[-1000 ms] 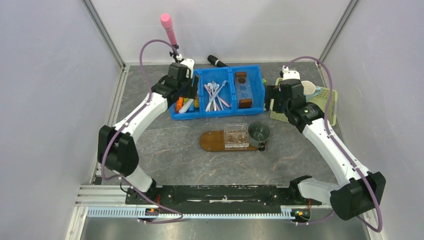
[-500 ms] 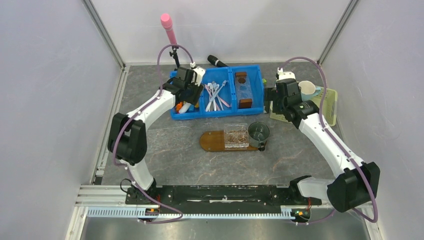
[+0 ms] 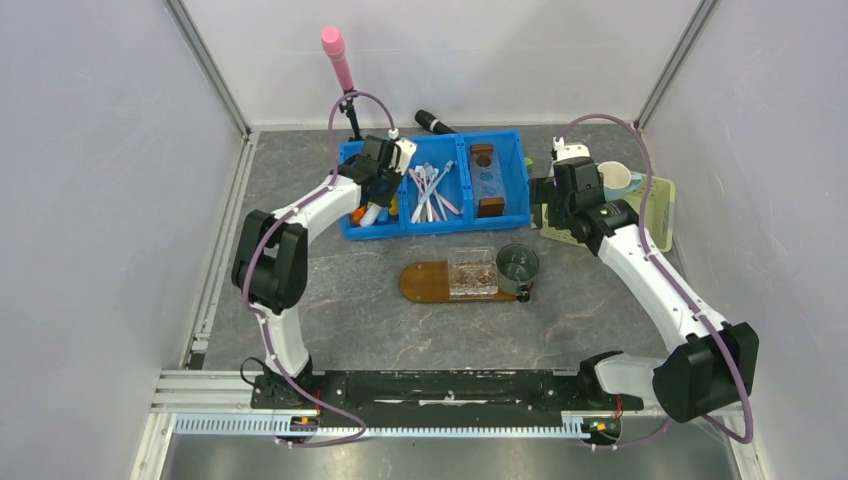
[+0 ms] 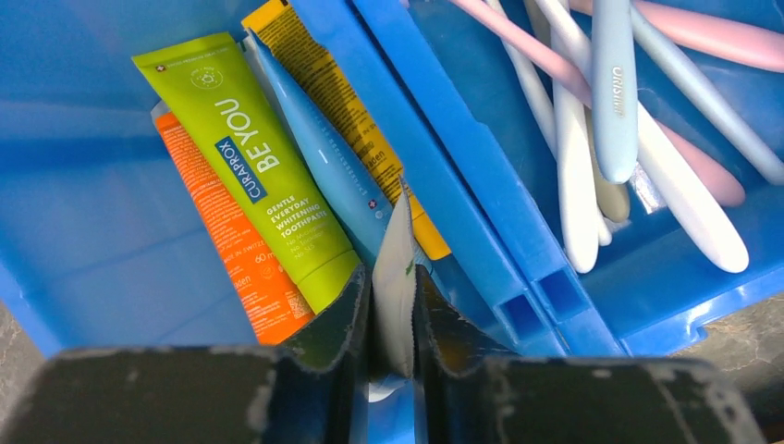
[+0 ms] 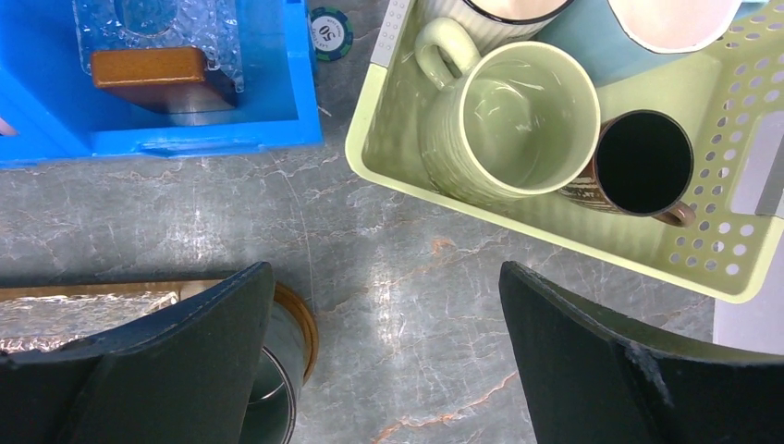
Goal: Prepare toiletry sets of a toothbrush and toothpaste on the tray
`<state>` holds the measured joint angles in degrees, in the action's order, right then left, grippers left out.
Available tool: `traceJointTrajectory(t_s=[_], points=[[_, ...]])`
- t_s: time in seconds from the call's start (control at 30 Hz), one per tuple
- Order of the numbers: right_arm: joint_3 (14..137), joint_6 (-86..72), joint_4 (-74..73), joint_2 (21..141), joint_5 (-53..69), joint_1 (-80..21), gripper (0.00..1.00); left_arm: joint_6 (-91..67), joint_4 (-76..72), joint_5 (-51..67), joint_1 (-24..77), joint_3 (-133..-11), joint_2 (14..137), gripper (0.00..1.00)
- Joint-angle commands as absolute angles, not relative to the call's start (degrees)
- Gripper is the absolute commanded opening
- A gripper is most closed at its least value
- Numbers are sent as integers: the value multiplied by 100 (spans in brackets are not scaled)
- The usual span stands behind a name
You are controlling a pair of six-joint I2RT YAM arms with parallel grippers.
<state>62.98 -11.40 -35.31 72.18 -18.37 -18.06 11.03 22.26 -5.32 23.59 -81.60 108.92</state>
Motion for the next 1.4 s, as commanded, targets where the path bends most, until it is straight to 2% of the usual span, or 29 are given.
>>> traceJointTrajectory(t_s=[0.0, 0.13, 0.43, 0.77, 1.03, 1.37], points=[[6347, -962, -3536, 7207, -1953, -1775, 98, 1243, 2154, -294, 2387, -8336, 10588, 17], [6369, -930, -3534, 7222, -1932, -1767, 98, 1246, 2065, -396, 2390, -8139, 10095, 11], [6442, -930, -3531, 7190, -1802, -1767, 99, 912, 1740, -375, 2384, -7760, 8867, 11], [6409, -959, -3341, 7128, -1589, -1767, 99, -323, 555, 1528, 2637, -7094, 7723, 17], [6375, -935, -3332, 7062, -1585, -1766, 99, -174, -101, 2003, 3833, -7123, 7838, 22], [6291, -866, -3541, 6777, -1866, -1764, 98, -302, -1617, 1986, 4717, -6693, 8448, 19]])
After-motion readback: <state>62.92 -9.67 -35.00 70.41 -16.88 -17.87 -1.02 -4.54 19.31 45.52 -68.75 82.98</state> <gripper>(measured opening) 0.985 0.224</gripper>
